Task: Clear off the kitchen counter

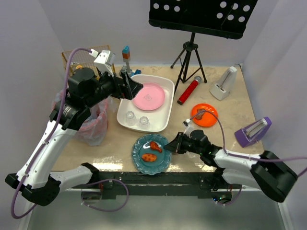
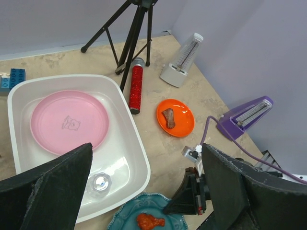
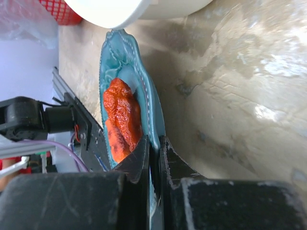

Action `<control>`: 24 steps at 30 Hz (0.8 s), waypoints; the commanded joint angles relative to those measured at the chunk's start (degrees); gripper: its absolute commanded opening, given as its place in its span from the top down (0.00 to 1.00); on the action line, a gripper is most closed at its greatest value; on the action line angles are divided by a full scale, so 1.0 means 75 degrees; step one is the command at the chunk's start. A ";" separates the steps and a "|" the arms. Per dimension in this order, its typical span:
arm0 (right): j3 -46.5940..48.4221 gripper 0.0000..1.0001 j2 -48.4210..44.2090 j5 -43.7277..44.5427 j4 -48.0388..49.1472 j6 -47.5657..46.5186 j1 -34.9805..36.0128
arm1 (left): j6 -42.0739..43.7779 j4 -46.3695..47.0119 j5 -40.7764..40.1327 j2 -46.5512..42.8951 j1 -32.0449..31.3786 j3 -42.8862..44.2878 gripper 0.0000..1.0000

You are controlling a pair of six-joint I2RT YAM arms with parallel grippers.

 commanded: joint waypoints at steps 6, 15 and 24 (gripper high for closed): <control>0.0744 1.00 -0.1811 -0.0310 -0.1517 0.0410 -0.0017 | 0.0046 0.0070 -0.0168 -0.0109 0.0009 0.0005 0.00; 0.1060 1.00 -0.2619 -0.0650 -0.1973 0.0562 -0.0017 | 0.0104 0.0000 -0.0273 -0.0121 0.0009 -0.0053 0.00; 0.1470 1.00 -0.2702 -0.1225 -0.1494 0.1089 -0.0017 | 0.0186 -0.0094 -0.0496 -0.0144 0.0009 -0.0205 0.00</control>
